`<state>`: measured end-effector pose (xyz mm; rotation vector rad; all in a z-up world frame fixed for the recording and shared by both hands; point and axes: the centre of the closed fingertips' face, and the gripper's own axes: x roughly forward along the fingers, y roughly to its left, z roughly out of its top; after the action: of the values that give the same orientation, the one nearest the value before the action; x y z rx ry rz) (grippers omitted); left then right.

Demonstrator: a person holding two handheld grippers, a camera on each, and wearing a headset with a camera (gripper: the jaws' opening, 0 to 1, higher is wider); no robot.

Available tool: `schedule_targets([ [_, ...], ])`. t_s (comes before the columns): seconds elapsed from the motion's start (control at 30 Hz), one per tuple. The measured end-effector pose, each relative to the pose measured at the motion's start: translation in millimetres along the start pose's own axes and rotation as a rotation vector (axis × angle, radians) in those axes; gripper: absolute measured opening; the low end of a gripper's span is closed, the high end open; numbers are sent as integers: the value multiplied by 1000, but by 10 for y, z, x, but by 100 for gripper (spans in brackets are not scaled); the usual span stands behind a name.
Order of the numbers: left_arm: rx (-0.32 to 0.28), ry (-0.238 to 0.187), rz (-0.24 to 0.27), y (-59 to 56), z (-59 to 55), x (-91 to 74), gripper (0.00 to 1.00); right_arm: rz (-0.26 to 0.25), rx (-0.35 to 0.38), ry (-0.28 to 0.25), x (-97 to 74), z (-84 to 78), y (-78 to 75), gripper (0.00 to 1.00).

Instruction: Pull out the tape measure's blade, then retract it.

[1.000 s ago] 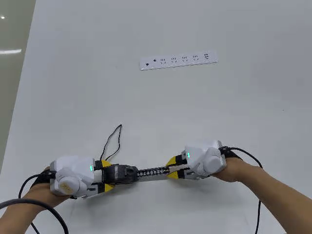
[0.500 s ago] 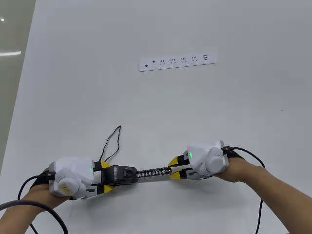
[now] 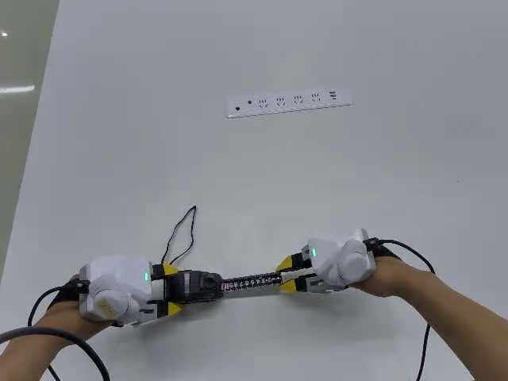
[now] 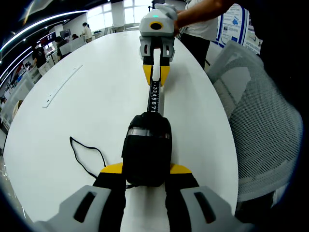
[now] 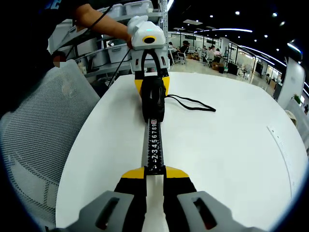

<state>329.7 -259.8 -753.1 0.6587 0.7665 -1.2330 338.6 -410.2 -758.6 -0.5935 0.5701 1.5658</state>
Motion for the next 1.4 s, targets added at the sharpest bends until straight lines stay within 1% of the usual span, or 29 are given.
schedule_targets([
  [1.0,0,5,2,3,2,3,27,-1,14,6,-112,-81,4,9],
  [1.4,0,5,2,2,-6,-1,27,-3,9,7,-145,-93,1,9],
])
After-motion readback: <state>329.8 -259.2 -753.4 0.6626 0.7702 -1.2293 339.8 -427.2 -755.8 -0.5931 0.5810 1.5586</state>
